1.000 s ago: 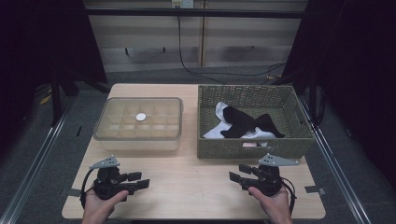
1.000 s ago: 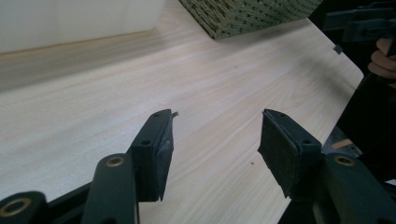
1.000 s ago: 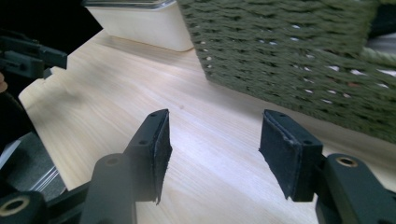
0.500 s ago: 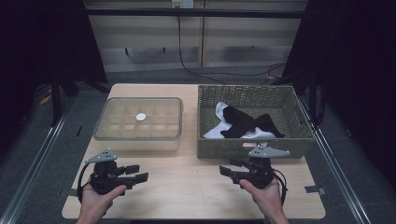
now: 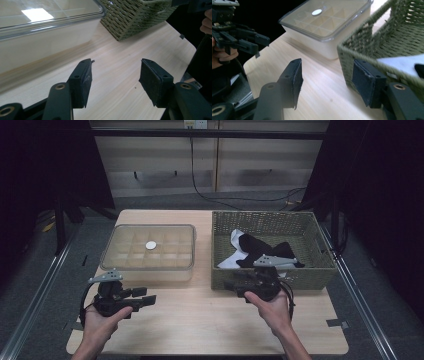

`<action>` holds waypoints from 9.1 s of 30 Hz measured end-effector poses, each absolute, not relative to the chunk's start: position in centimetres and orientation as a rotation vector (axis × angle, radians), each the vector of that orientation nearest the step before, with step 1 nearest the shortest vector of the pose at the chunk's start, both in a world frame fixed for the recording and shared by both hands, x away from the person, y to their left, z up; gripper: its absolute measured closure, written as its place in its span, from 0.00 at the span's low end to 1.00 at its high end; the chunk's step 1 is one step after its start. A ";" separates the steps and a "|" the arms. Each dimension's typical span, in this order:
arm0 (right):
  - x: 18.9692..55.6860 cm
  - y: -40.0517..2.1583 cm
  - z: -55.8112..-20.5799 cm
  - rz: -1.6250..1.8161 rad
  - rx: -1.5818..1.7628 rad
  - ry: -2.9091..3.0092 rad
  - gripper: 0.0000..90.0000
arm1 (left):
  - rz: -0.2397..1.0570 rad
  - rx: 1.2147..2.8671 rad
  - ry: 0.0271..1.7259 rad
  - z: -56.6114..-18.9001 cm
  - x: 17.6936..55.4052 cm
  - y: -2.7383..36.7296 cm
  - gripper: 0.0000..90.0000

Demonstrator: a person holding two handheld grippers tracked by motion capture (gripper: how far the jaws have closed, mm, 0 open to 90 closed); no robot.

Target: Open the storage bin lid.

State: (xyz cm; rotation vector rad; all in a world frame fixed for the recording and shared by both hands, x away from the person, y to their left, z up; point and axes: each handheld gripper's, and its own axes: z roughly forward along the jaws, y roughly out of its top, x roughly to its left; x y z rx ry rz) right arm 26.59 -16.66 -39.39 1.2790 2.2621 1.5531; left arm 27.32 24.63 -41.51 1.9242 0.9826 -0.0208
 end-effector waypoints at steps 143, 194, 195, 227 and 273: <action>50.2 -1.4 -41.6 0.831 1.790 2.486 0.16 | 0.043 1.881 1.430 -43.0 44.0 35.7 0.26; 49.0 -6.9 -40.6 1.425 1.823 2.336 0.80 | 0.042 1.809 1.459 -43.2 44.3 36.6 0.38; 48.9 -6.9 -40.6 1.420 1.828 2.335 0.81 | 0.051 1.814 1.460 -43.2 44.3 36.6 0.38; 48.2 -6.6 -40.1 1.511 1.807 2.319 0.80 | 0.102 1.771 1.391 -40.8 42.8 38.3 0.69; 44.5 -7.4 -36.9 1.643 1.715 2.316 0.83 | 0.149 1.814 1.294 -38.0 38.9 38.1 0.71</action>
